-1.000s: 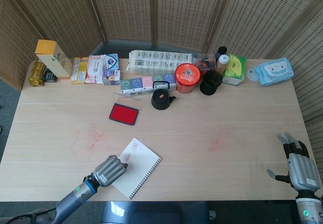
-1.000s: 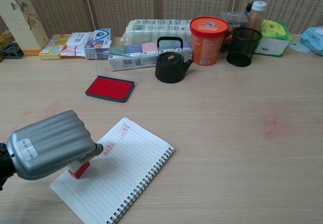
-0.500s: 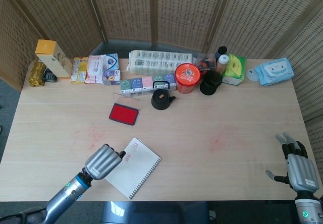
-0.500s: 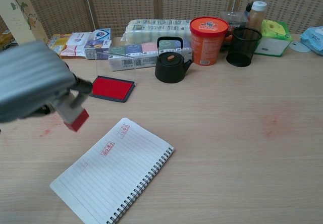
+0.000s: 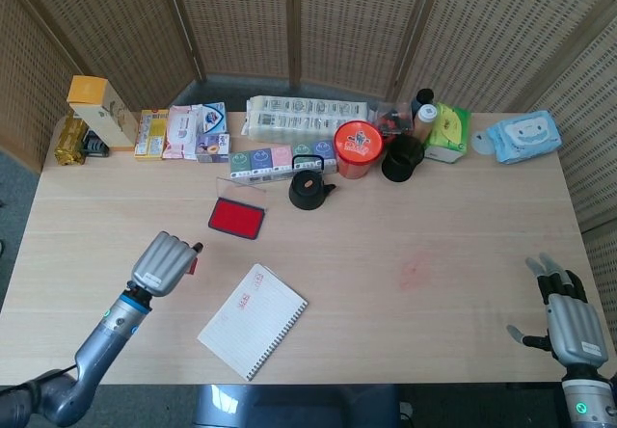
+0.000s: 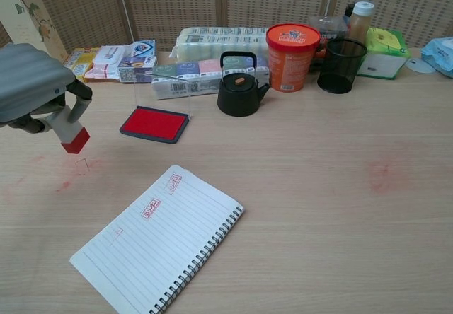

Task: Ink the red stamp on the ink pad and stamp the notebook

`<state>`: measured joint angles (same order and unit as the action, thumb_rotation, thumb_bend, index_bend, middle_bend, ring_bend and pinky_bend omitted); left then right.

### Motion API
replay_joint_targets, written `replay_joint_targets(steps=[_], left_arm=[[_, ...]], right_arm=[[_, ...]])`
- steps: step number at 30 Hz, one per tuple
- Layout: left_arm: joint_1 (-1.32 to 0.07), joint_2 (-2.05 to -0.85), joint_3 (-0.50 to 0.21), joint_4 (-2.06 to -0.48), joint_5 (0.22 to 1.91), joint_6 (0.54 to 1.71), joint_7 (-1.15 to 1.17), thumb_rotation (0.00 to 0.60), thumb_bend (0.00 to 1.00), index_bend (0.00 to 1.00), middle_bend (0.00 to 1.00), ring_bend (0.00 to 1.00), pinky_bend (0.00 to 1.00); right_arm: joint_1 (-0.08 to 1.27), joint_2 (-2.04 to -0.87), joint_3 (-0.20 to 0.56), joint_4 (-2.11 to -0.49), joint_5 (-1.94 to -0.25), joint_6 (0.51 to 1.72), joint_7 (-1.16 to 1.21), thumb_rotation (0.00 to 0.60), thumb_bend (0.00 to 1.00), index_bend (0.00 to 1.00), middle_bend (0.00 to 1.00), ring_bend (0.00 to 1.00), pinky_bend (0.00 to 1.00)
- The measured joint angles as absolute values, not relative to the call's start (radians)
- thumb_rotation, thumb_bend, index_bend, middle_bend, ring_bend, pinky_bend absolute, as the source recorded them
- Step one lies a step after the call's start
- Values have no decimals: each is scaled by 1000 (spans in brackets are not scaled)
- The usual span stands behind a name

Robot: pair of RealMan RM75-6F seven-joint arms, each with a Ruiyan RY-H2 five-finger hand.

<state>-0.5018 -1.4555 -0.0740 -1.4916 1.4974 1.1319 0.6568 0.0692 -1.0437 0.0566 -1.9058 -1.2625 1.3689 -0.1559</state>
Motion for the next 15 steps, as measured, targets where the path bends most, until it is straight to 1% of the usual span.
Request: replay_joint_targets(steps=[5,15], left_arm=[[-514,-1473,-87,-1440,1459,1113,623,600,384,682,1000,1000,1000],[-530,-1503,-87,-1386,1412,1079,626,600,382,682,1000,1000,1000]], right_arm=[[73,-1047,58,-1904,-1255,1362,-160,600,31,0,0,0,0],[75,-1046,60,-1902,-1249,1358,-158,600,31,0,0,0,0]])
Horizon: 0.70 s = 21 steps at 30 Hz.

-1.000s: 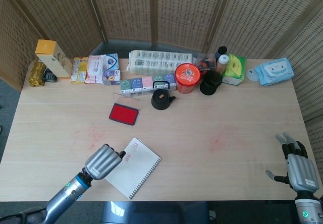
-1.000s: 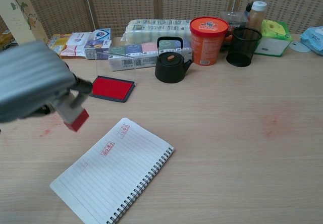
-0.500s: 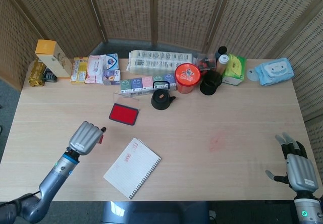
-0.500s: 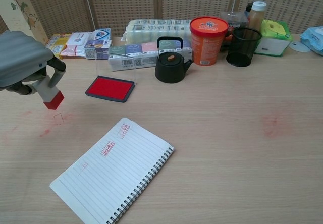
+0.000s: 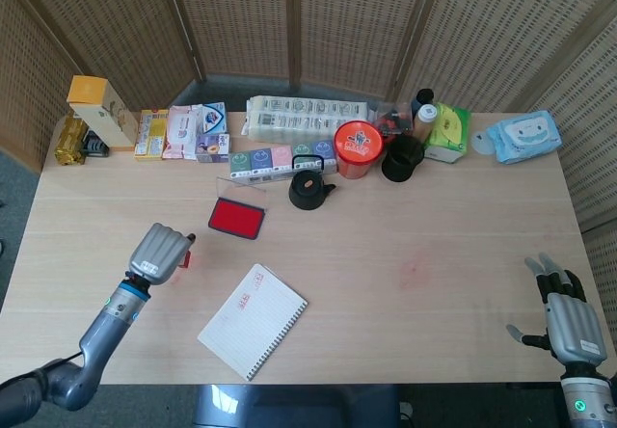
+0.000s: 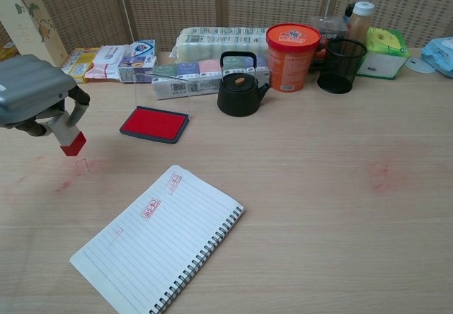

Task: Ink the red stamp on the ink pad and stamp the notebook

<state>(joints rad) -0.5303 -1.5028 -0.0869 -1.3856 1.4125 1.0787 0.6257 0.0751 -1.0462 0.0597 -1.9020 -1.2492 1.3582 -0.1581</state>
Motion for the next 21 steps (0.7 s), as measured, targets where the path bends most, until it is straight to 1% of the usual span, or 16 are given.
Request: replay_joint_targets(steps=[12,18,21], left_arm=[[-562,-1562,-105,-1309,1323,1034,681,600,372,681,1000,1000,1000],[-571,-1578,-106,-1296,1286,1027,713,600,371,682,1000,1000,1000],[-574,-1585,-102,-1288,1278,1028,723,600,354,682,1000,1000,1000]], right_arm=[[77,-1042,62,-1901,-1243,1353,-149,600,31,0,0,0,0],[78,-1042,62,-1900,-1242,1353,-149,600,31,0,0,0,0],[78,-1042,63,-1900,-1242,1353,-148,600,31,0,0,0,0]])
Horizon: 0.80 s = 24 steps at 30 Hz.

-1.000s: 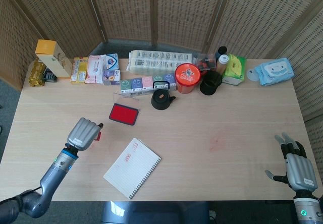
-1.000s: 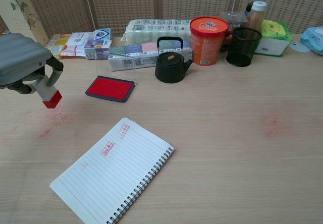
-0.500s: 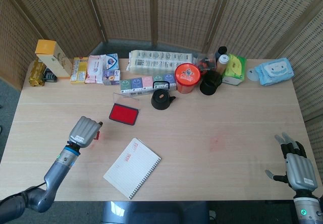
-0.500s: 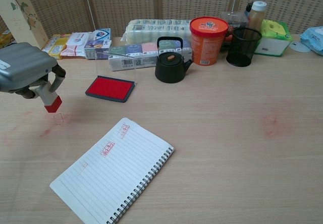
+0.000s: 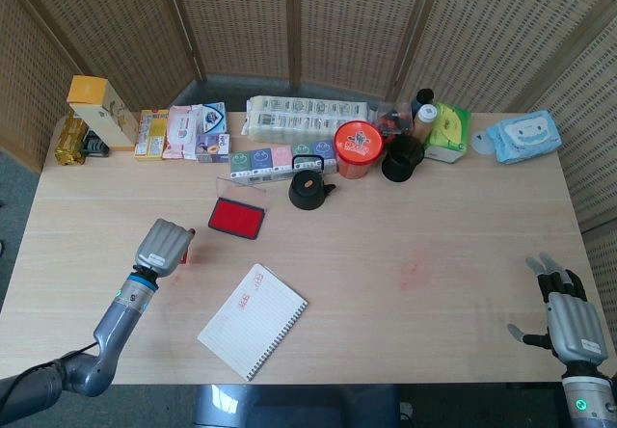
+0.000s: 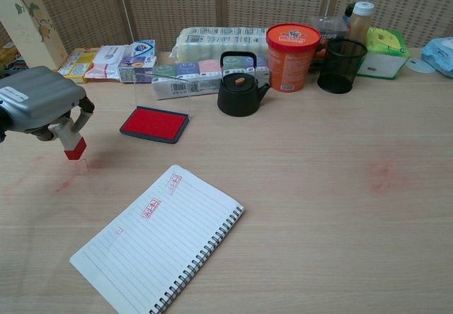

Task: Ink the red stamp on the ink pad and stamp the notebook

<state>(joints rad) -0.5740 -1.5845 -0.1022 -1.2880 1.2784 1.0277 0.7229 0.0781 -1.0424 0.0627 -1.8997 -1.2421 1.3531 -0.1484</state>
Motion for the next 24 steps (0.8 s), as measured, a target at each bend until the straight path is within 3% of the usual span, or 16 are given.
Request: replay_joint_targets(steps=[24], left_arm=[[-599,-1654,-75,-1227,1235,1038,836,600,347,682,1000,1000,1000]], right_arm=[[80,-1033,63,-1903,-1237,1346,-136,600,31,0,0,0,0]])
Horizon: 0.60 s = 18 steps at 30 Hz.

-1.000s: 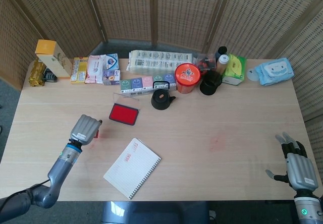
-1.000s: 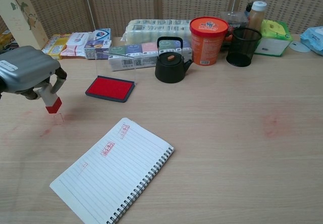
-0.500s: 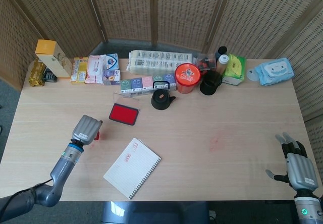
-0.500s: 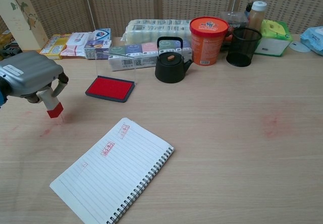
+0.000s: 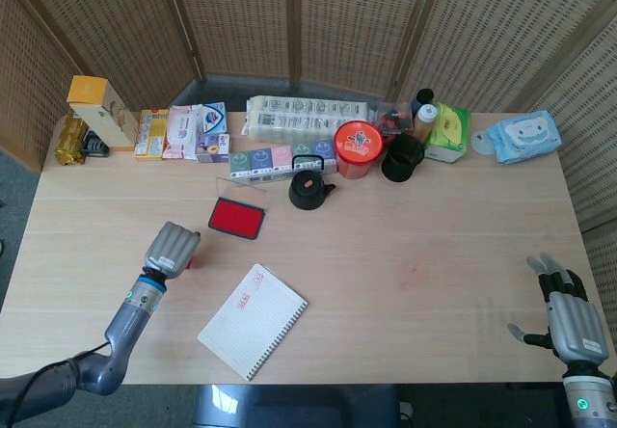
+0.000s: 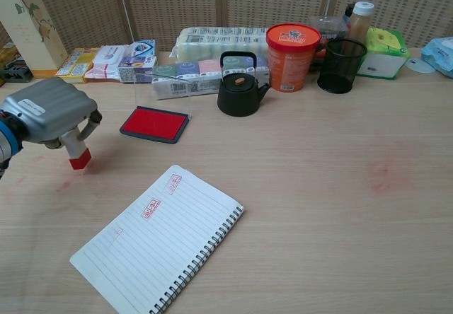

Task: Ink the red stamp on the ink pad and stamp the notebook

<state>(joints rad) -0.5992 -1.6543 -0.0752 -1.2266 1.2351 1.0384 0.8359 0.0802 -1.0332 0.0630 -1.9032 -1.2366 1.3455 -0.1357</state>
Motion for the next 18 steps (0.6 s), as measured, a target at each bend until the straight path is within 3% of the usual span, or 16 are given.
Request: replay_joint_targets(steps=[8,14,18], left_arm=[[-604,-1659,-72,-1247,1210,1050,897,600,340,682,1000,1000,1000],[-610,-1661,-72,-1265,1179,1051,949,600,243,627,1000,1000,1000],[-612,-1661,-70,-1274,1169,1061,962,600,234,614,1000,1000,1000]], right_arm=[[80,-1028,62,-1904,-1240,1344,-130,600,31,0,0,0,0],[79,-1026,62,-1906,-1241,1346,-127,600,31,0,0,0,0],[80,-1026,61,-1905,-1242,1344,-127,600,31,0,0,0,0]])
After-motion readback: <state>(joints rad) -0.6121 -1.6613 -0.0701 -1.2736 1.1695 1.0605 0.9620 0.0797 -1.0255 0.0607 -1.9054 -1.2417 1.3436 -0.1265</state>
